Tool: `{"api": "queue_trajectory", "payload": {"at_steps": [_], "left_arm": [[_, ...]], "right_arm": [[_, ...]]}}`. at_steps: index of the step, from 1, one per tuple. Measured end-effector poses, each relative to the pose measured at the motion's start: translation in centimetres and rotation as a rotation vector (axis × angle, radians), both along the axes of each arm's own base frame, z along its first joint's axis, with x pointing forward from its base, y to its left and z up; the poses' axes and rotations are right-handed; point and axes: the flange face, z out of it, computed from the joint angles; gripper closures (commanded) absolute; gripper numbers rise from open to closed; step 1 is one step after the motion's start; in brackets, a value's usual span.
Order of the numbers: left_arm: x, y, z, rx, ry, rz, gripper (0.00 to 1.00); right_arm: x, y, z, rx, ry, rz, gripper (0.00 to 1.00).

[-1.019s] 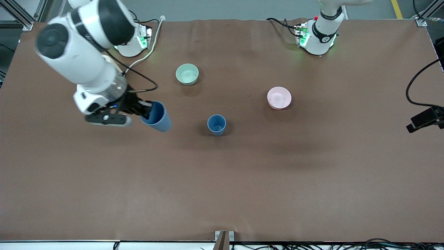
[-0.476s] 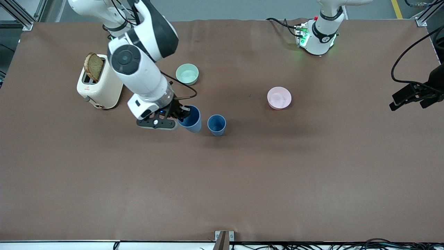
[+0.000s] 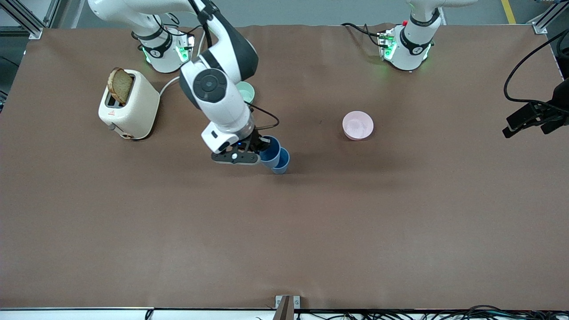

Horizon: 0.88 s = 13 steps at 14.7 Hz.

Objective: Stack blue cups with both arms
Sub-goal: 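Lower the cup into the placed cup and open the right gripper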

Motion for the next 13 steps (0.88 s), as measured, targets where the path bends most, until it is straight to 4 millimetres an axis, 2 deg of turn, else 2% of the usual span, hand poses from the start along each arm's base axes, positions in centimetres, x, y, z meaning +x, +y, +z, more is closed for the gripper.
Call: {"api": "queue_trajectory", "payload": {"at_steps": [7,10,11,12,13], "left_arm": [[0.4,-0.3,-0.3,0.001,0.002,-0.006,0.00],[0.2,-0.4,-0.5,0.001,0.021,-0.011,0.00],[0.3,-0.4,-0.4,0.001,0.019,-0.011,0.00],[0.3,-0.4,-0.3,0.001,0.019,-0.012,0.00],[0.3,-0.4,-0.1,0.001,0.016,-0.011,0.00]], "right_arm": [[-1.6,1.2,-3.4,0.000,-0.011,0.017,0.99],[-1.8,1.4,-4.2,-0.004,-0.008,0.020,0.95],[-1.8,1.4,-4.4,-0.005,-0.007,0.020,0.83],[-1.8,1.4,-4.6,-0.007,-0.005,0.019,0.65],[-1.8,1.4,-4.8,-0.008,-0.004,0.019,0.37]]}}
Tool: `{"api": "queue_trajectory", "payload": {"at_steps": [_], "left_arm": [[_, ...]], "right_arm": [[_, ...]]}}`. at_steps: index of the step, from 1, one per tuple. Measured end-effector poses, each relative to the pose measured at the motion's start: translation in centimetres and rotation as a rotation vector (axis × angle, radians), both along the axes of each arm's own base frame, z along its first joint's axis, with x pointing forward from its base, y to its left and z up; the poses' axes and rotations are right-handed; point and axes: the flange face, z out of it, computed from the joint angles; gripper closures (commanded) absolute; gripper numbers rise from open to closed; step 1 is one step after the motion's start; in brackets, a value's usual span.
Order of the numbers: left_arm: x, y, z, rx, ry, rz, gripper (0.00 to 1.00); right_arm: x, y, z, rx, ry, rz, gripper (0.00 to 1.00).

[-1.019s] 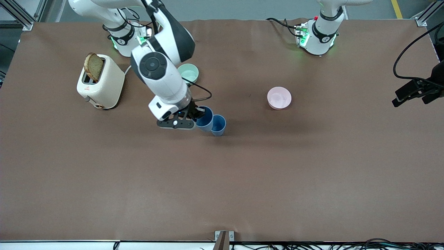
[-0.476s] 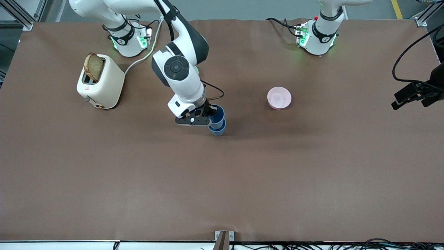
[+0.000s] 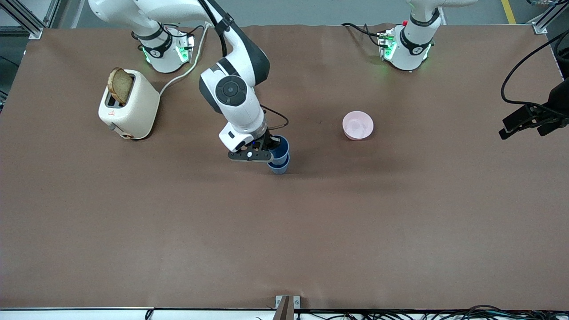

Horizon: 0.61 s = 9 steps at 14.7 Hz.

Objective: Stack blue cups with both arms

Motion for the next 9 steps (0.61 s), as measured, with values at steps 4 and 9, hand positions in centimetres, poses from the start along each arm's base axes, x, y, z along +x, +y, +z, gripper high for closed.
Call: {"api": "queue_trajectory", "payload": {"at_steps": [4,9], "left_arm": [[0.0,0.0,1.2,0.000,-0.020,0.001,0.00],[0.0,0.0,1.1,0.000,-0.017,0.000,0.00]], "right_arm": [[0.3,-0.3,0.0,-0.001,-0.003,-0.006,0.10],[3.2,-4.4,5.3,0.012,-0.048,-0.071,0.04]]}}
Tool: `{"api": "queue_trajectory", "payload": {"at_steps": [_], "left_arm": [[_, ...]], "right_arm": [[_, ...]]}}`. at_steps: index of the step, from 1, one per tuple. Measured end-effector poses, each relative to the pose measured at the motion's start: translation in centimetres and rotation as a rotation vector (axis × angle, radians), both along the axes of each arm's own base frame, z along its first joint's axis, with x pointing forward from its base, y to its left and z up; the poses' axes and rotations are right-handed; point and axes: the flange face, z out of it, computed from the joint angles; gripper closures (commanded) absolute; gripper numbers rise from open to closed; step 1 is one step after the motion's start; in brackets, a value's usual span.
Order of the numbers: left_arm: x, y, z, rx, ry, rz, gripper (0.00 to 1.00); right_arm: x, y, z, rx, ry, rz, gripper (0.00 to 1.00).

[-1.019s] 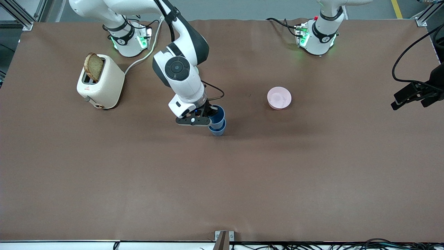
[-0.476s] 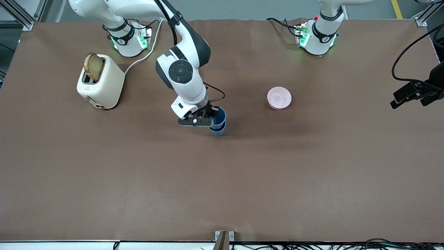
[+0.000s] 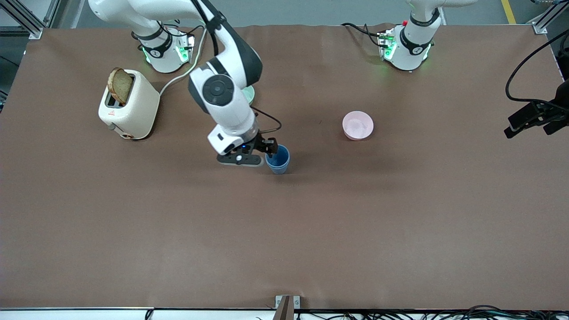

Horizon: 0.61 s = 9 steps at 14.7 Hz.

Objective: Stack blue cups with both arms

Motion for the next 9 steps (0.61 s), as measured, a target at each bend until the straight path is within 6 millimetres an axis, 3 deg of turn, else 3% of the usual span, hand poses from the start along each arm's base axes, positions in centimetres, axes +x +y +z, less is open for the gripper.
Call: {"api": "queue_trajectory", "payload": {"at_steps": [2,5,7,9], "left_arm": [[0.0,-0.2,0.0,0.000,-0.001,-0.003,0.00],[0.0,-0.9,0.2,0.000,-0.003,-0.017,0.00],[0.0,-1.3,0.1,0.001,-0.001,-0.024,0.00],[0.0,-1.2,0.1,0.003,-0.001,-0.023,0.00]], "right_arm": [[2.2,-6.3,5.9,-0.021,-0.021,-0.045,0.04],[3.5,-19.8,14.3,-0.042,-0.011,-0.064,0.04],[3.0,-27.1,17.5,-0.075,-0.005,-0.076,0.04],[2.4,-32.2,19.1,-0.119,0.007,-0.085,0.04]]}}
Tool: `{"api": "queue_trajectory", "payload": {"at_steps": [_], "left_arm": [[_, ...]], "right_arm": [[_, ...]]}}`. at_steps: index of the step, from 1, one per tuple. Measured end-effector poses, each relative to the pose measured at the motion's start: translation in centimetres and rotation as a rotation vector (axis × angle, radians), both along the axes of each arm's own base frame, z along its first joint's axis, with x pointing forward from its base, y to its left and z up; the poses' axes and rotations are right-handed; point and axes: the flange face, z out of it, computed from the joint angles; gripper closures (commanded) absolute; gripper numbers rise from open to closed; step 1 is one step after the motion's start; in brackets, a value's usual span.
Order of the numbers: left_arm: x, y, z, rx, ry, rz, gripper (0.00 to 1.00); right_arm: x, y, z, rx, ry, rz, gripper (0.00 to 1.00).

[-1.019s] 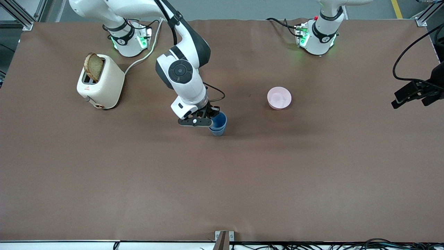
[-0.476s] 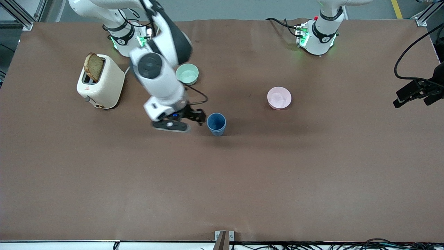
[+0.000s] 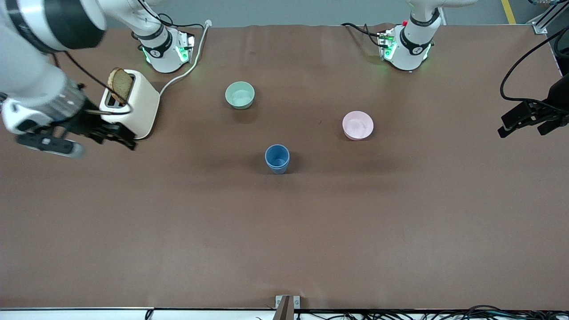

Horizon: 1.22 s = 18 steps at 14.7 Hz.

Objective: Stack blue cups with both arms

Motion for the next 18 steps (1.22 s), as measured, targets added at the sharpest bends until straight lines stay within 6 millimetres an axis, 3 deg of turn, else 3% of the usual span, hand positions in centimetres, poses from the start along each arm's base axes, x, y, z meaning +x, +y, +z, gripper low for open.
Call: {"api": "queue_trajectory", "payload": {"at_steps": [4,7,11,18], "left_arm": [[0.0,0.2,0.0,0.001,0.000,0.004,0.00],[0.0,0.2,0.0,0.001,0.001,0.004,0.00],[0.0,0.2,0.0,0.001,0.001,0.004,0.00],[0.0,0.7,0.1,0.001,-0.001,0.011,0.00]], "right_arm": [[-0.9,-8.3,3.3,-0.018,0.029,0.043,0.04],[-2.3,-12.3,6.6,-0.018,0.058,0.114,0.04],[-3.5,-12.5,9.7,-0.017,0.070,0.133,0.04],[-3.8,-11.9,9.6,-0.013,0.096,0.210,0.04]]}}
